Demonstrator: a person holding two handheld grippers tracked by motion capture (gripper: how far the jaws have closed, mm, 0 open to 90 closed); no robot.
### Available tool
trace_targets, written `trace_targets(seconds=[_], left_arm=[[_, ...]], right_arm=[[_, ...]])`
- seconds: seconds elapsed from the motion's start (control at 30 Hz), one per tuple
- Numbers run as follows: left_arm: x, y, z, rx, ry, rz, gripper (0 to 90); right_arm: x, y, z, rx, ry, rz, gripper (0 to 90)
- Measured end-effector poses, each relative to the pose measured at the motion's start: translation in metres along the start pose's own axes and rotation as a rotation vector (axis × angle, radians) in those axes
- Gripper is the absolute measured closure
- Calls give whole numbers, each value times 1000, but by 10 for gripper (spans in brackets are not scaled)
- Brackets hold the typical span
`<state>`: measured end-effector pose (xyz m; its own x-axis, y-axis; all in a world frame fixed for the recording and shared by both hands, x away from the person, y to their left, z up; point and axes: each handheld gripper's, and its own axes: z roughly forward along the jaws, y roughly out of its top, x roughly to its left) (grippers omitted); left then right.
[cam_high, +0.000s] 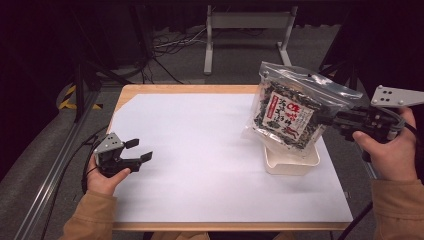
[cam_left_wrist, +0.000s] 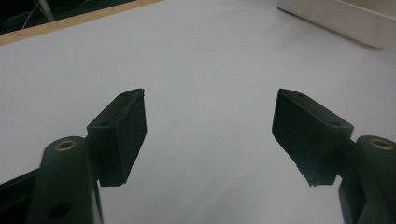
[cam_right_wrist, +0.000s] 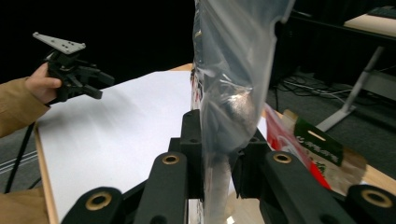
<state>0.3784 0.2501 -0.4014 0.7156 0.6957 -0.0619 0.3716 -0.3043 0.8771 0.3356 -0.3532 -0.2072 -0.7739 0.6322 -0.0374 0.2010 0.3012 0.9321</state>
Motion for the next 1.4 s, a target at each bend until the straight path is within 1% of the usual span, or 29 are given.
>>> trace_targets(seconds=[0.03, 0.07, 0.1, 0.17, 0.2, 0.27, 0.33, 0.37, 0.4, 0.43, 0.5, 0.53, 0.6, 0.63, 0.73, 0.8, 0.87, 0.9, 1.03, 1.07, 1.1, 1.2, 1.33, 1.37, 1.4], left_arm=[[0, 0, 0, 2, -2, -2, 271], [0, 0, 1, 3, -3, -3, 271], [0, 1, 1, 2, -1, 3, 270], [0, 1, 2, 1, -3, -1, 270], [0, 1, 2, 2, -3, 5, 270], [0, 1, 3, 0, -4, 3, 269], [0, 1, 3, 0, -4, 4, 269], [0, 1, 3, 0, -4, 4, 269], [0, 1, 3, -1, -6, 3, 269], [0, 1, 3, -1, -6, 3, 269], [0, 1, 3, 2, -7, 4, 269], [0, 1, 3, 2, -7, 4, 269], [0, 1, 3, 3, -5, 3, 268], [0, 0, 3, 7, -6, -1, 266], [-1, 0, 3, 8, -9, -5, 265], [0, 0, 4, 9, -9, -1, 263], [0, 0, 4, 8, -8, -8, 262], [0, 0, 4, 8, -7, -6, 261], [0, -1, 4, 9, -8, -8, 259], [0, -1, 4, 10, -6, -2, 259], [0, -1, 4, 9, -5, -6, 259], [0, -1, 4, 14, -4, -1, 257], [0, -1, 4, 16, -5, -6, 253], [1, -1, 4, 15, -4, -3, 251], [1, -1, 4, 15, -3, -3, 251]], right_arm=[[0, 0, -2, 5, -23, -6, 767], [0, 0, -2, 5, -23, -6, 767], [-1, -1, -3, 10, -38, -5, 768], [-2, -2, -4, 14, -43, -6, 768], [-2, -2, -4, 16, -48, -4, 768], [-3, -3, -6, 17, -63, -2, 768], [-3, -3, -6, 16, -67, -1, 768], [-3, -3, -7, 16, -73, -2, 768], [-3, -4, -9, 19, -90, -4, 768], [-3, -4, -9, 19, -90, -4, 768], [-5, -5, -10, 31, -112, 15, 768], [-5, -5, -10, 31, -112, 15, 768], [-6, -7, -10, 41, -134, 25, 768], [-7, -8, -10, 45, -152, 29, 768], [-8, -11, -9, 45, -164, 29, 768], [-10, -15, -7, 50, -174, 35, 768], [-10, -16, -6, 53, -180, 36, 768], [-12, -19, -4, 58, -194, 32, 768], [-14, -24, -1, 60, -202, 38, 768], [-14, -26, 1, 61, -205, 37, 768], [-14, -28, 3, 67, -212, 39, 768], [-14, -32, 7, 78, -216, 42, 768], [-14, -34, 13, 111, -246, 38, 767], [-13, -35, 16, 128, -249, 31, 767], [-13, -35, 16, 128, -249, 31, 767]])
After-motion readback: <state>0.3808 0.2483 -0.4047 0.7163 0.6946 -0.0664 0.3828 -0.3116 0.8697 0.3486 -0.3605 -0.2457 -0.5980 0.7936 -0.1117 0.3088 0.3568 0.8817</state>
